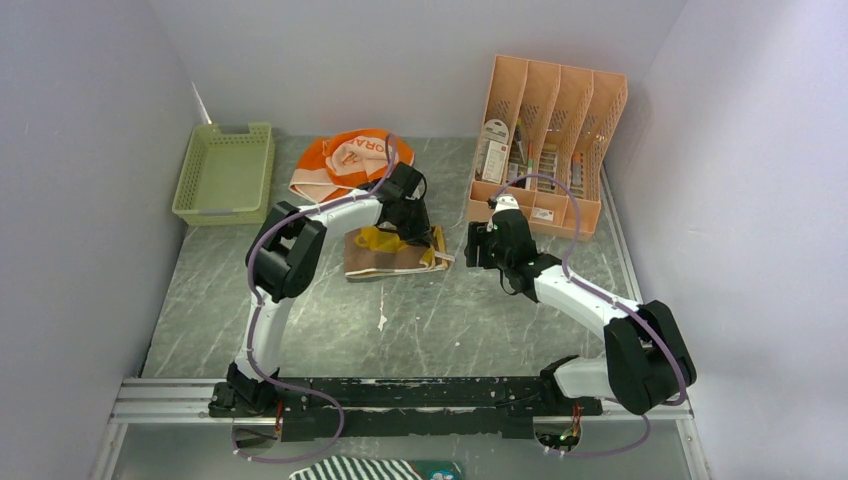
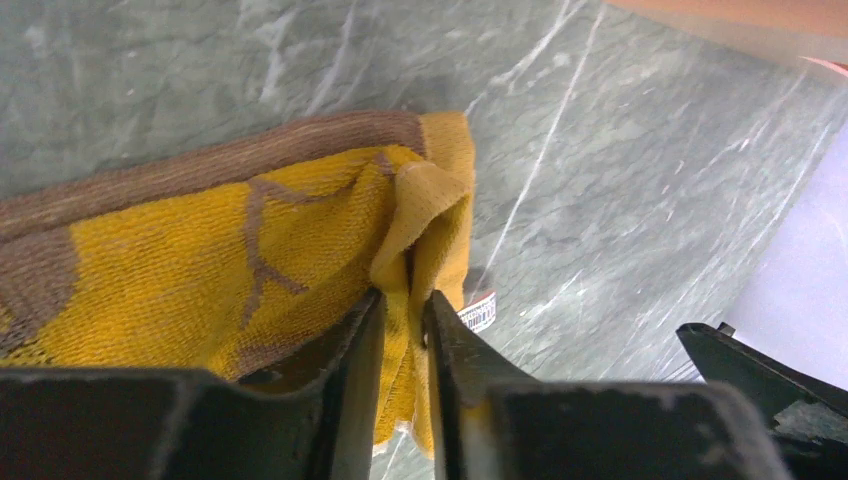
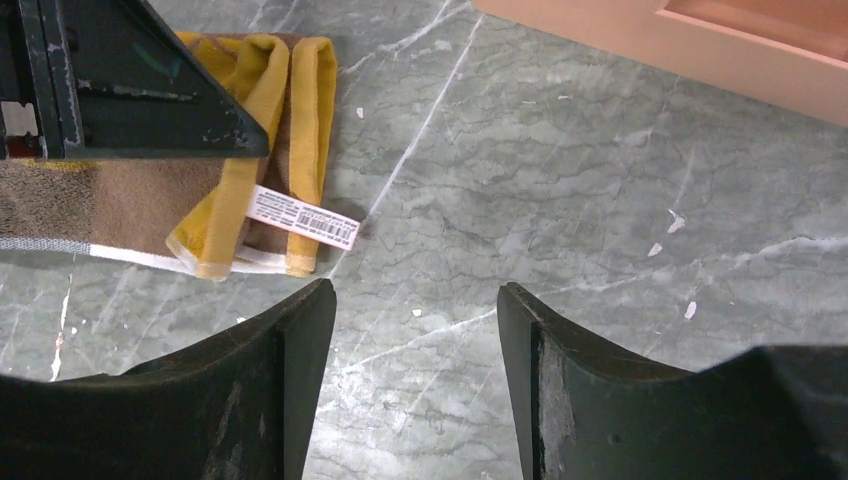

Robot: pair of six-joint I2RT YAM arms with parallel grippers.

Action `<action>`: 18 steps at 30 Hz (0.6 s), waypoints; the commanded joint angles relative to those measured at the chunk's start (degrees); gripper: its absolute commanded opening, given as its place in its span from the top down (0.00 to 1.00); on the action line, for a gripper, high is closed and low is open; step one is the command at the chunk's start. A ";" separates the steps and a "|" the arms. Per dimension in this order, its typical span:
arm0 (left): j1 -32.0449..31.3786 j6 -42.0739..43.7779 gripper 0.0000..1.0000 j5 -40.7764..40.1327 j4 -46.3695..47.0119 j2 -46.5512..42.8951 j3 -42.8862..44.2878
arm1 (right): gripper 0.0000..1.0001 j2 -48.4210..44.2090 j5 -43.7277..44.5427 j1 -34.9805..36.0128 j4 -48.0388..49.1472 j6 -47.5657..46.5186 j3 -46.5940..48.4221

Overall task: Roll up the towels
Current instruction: Fold the towel at the center of the board.

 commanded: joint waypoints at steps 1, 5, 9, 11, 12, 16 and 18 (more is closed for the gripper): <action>-1.03 -3.97 0.63 2.51 6.92 -1.88 -1.57 | 0.39 -1.26 1.00 -0.36 0.54 -0.01 -0.73; -1.14 -4.81 0.44 1.17 10.59 -6.50 -5.02 | 0.38 -0.46 0.81 -0.44 1.68 -0.09 -0.60; -0.16 -3.58 0.39 -0.65 12.74 -13.03 -7.13 | 0.38 0.47 -0.53 -0.49 3.23 0.22 1.12; 1.75 -2.53 0.38 -1.31 12.20 -16.82 -8.16 | 0.38 0.28 -3.13 -0.38 5.40 0.09 2.12; 3.17 -2.02 0.38 -1.18 12.19 -18.95 -9.21 | 0.38 0.38 -4.62 -0.14 6.62 0.09 2.65; 10.55 0.89 0.38 -1.13 12.15 -28.28 -15.69 | 0.44 4.38 -8.04 4.03 10.45 -1.31 6.48; 14.31 4.41 0.39 -3.35 10.46 -31.98 -18.78 | 0.48 8.19 -9.01 6.70 11.55 -2.33 10.32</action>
